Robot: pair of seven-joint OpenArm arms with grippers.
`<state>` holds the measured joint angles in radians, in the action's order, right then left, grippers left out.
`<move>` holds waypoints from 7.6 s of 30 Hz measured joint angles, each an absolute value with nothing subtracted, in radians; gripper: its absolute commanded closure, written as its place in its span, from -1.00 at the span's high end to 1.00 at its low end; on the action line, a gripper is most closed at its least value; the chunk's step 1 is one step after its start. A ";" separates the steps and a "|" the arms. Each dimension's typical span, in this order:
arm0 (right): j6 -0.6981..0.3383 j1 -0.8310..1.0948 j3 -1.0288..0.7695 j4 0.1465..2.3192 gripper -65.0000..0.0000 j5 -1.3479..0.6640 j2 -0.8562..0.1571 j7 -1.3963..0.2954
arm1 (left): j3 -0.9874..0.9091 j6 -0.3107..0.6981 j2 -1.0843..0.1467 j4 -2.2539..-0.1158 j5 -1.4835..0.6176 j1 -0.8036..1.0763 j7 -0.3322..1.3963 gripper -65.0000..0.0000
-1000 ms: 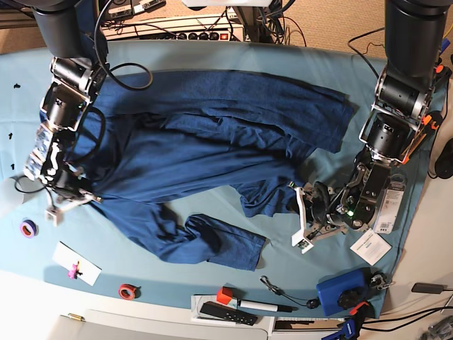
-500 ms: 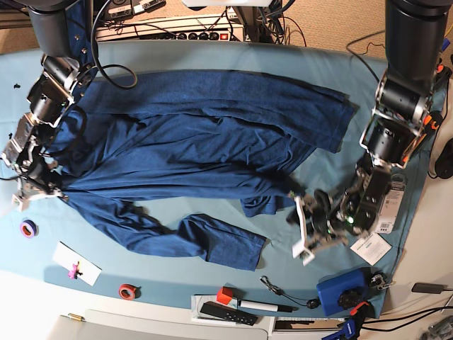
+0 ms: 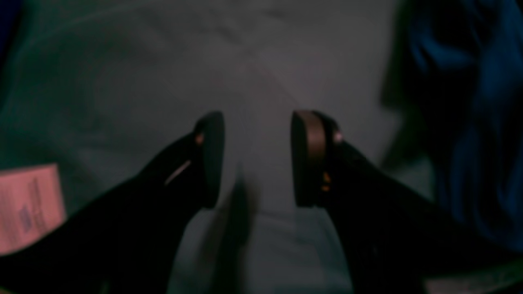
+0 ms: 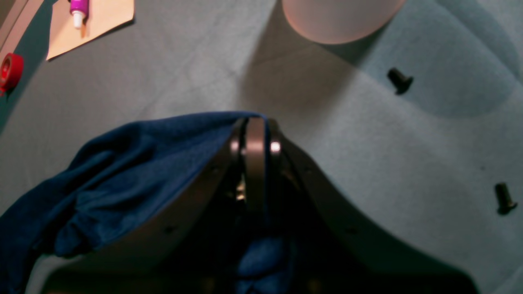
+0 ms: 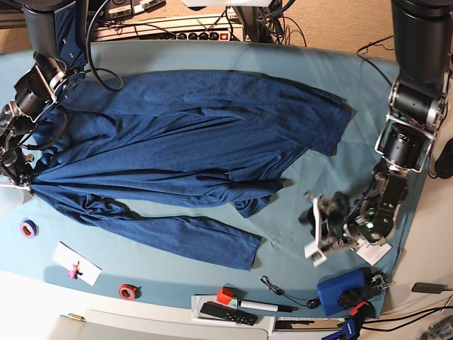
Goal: Layout the t-shirt on the table in an organized manner, then fold the t-shirt properly
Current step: 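Pull the grasped shirt edges apart with both grippers to spread it, then grasp the shirt hem fabric with the left gripper, then drag the grasped hem with the left gripper away from the right gripper, then pull the shirt corners apart with both grippers to stretch it flat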
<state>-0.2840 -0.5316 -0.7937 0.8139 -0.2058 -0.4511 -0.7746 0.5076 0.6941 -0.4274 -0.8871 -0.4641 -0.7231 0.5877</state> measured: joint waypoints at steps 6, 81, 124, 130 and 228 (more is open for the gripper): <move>-0.312 -0.532 -0.794 0.814 -1.00 -0.210 -0.448 -0.777 | 0.508 0.694 -0.422 -0.888 -0.445 -0.696 0.516 -0.04; -0.689 -0.451 -0.791 0.814 -1.00 -0.662 -0.432 -0.936 | -0.205 0.697 -0.564 -0.968 -1.448 -0.580 1.416 -1.00; -0.612 -0.462 -0.791 0.814 -1.00 -0.425 -0.434 -0.737 | -0.204 0.591 -0.347 -1.013 -0.743 -0.577 0.823 -0.48; -0.652 -0.462 -0.791 0.814 -0.10 -0.422 -0.435 -0.732 | -0.101 0.448 -0.355 -1.013 -0.665 -0.578 0.802 0.12; -0.696 0.125 -0.778 1.299 -0.10 -1.047 -0.384 -1.270 | -0.077 0.685 -0.522 -1.261 -1.287 0.041 1.213 -1.00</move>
<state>-0.6964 0.1253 -0.7784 1.2987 -1.0466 -0.3843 -1.2701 -0.0769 0.6846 -0.5217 -1.2606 -1.2865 0.0410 1.2133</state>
